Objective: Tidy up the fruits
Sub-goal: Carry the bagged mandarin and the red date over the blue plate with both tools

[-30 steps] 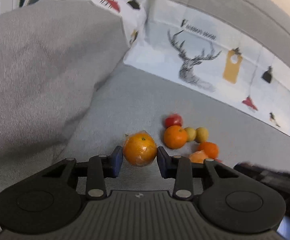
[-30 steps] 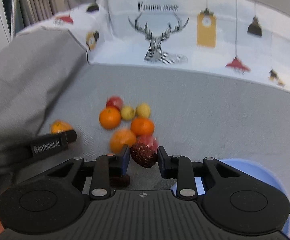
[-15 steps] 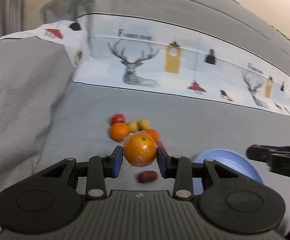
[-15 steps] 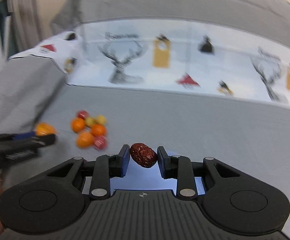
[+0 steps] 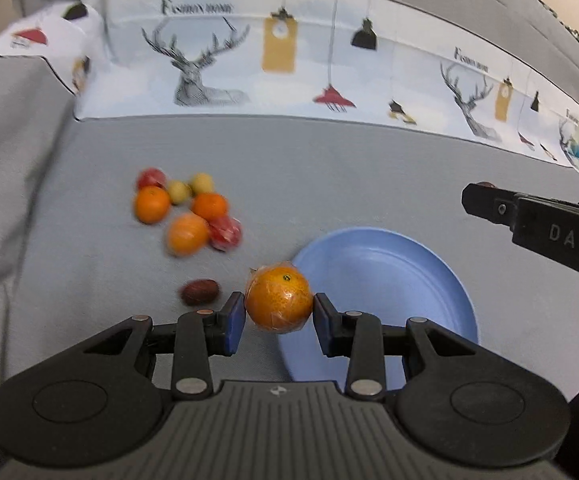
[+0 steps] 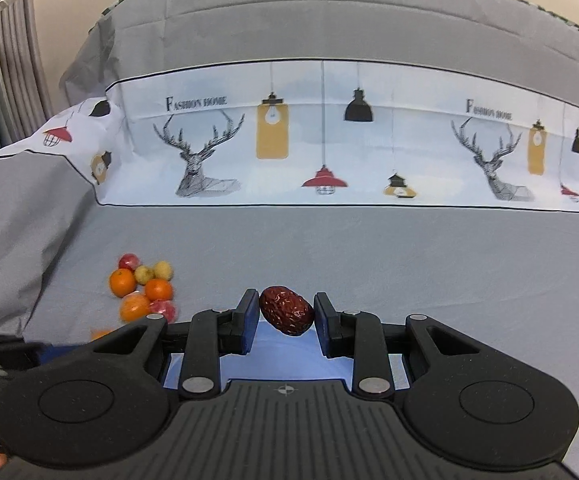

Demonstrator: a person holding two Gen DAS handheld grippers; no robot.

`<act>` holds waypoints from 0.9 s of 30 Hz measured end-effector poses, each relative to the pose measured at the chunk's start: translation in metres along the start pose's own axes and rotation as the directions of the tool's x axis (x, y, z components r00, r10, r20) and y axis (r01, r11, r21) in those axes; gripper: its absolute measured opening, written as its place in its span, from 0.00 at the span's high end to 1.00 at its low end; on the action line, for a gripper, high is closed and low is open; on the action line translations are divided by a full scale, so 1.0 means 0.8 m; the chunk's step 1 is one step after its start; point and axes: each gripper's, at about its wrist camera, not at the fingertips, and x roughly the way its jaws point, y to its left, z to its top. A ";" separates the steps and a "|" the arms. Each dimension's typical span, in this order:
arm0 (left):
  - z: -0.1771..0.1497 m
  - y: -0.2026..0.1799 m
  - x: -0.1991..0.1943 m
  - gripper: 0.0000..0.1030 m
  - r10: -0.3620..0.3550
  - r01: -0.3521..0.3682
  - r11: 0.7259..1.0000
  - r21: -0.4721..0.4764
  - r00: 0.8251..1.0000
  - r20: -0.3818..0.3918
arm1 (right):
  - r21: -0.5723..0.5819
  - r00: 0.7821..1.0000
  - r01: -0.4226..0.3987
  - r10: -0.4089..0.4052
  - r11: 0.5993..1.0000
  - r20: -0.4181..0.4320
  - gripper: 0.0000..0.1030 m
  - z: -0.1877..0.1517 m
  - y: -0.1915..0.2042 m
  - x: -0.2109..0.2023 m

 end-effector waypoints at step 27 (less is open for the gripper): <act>-0.016 -0.051 0.044 0.61 -0.054 0.070 0.982 0.173 0.994 -0.096 | 0.007 0.987 0.026 -0.025 1.000 -0.158 0.70 -0.021 -0.015 0.033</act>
